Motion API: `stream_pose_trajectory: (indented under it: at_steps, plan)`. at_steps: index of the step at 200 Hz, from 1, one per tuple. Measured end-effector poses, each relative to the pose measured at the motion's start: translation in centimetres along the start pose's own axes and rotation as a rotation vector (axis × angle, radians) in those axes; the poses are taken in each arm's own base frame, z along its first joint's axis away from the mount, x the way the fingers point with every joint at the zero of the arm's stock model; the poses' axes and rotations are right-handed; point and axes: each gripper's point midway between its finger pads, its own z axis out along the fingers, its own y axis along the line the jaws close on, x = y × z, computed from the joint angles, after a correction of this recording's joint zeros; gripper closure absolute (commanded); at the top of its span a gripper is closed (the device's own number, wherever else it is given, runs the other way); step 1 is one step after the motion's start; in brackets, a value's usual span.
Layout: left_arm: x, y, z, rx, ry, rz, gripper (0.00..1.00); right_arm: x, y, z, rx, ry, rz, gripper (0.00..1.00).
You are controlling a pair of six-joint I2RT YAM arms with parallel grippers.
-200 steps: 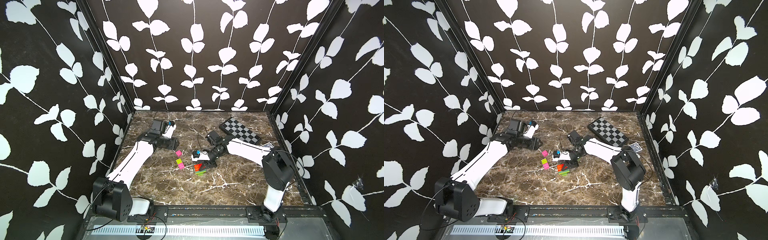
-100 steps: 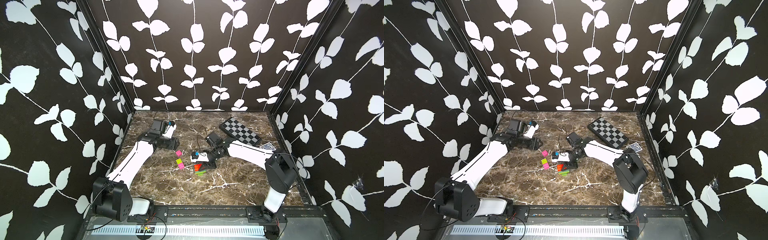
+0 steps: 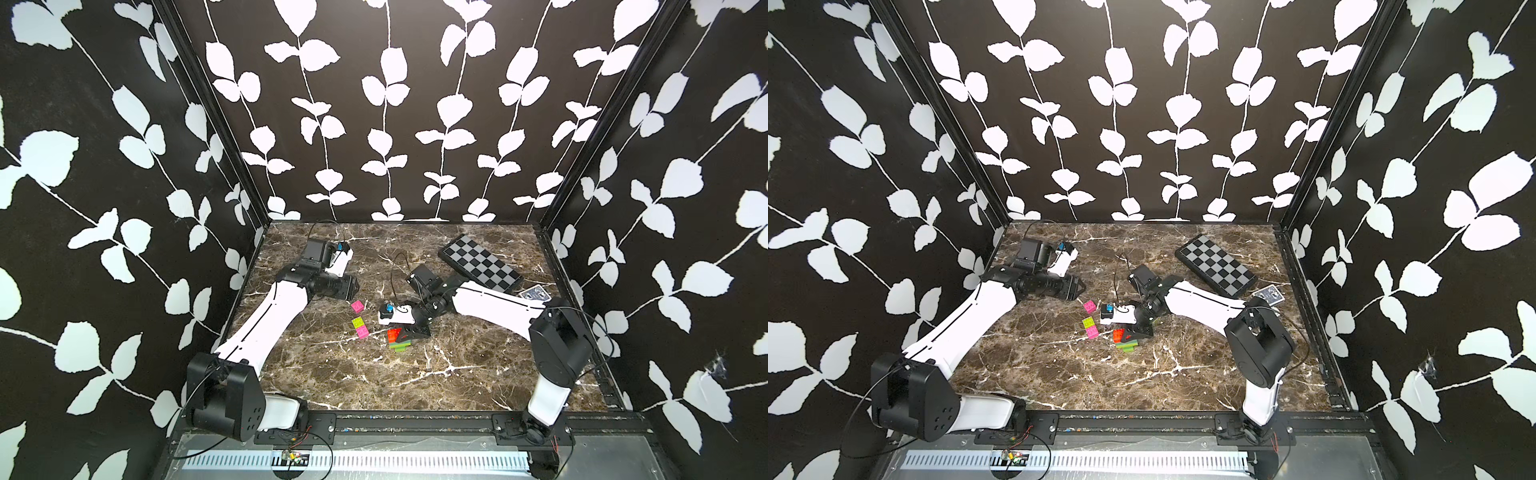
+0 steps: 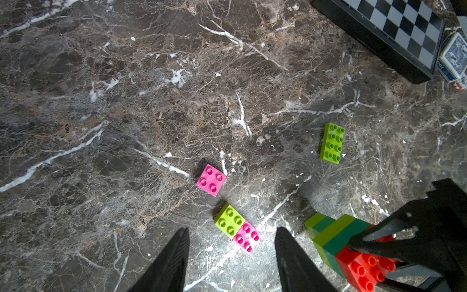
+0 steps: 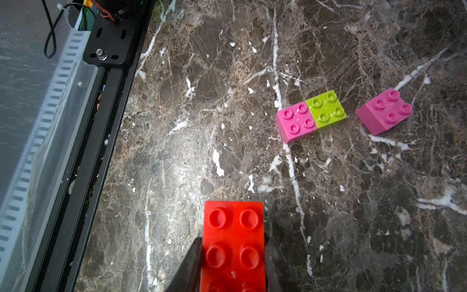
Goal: Assemble a carrot with lego
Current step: Assemble the lego brick with the lego brick.
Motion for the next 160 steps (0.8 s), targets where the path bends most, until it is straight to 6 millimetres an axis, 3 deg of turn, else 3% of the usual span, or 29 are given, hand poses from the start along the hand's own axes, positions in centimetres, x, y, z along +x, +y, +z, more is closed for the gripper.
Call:
stream_pose_trajectory:
  at_steps: [82,160]
  plan:
    - [-0.2,-0.2,-0.1,0.007,-0.006,0.002,0.44,-0.2,0.1,0.4,0.070,-0.098,-0.018,0.87]
    - [-0.7,-0.3,-0.3,0.014,-0.016,0.004,0.44,-0.7,-1.6,0.2,0.123,-0.074,0.067,0.85]
